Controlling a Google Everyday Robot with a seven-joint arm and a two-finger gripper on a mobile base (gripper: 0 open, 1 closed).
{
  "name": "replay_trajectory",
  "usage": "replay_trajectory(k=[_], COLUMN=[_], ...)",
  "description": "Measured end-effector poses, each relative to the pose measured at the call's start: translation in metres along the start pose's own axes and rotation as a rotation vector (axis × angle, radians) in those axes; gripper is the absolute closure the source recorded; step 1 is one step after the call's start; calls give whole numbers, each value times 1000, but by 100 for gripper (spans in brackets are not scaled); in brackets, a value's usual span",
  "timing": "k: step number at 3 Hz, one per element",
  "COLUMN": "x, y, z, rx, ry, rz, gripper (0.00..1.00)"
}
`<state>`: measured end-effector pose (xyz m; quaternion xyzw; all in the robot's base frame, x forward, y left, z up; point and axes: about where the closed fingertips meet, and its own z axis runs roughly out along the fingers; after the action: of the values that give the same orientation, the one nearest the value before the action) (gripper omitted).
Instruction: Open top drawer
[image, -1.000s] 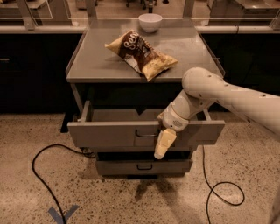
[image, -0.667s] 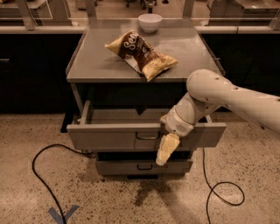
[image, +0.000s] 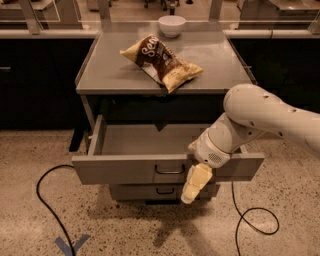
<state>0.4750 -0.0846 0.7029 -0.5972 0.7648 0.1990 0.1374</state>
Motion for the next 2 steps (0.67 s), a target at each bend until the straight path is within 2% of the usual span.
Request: replay_trajectory(k=[1,2], x=[1,4], y=[-17,-27], z=[16,37], rx=[-15,-56], ry=[-11,-22], rz=[7,20], gripper=[0,0])
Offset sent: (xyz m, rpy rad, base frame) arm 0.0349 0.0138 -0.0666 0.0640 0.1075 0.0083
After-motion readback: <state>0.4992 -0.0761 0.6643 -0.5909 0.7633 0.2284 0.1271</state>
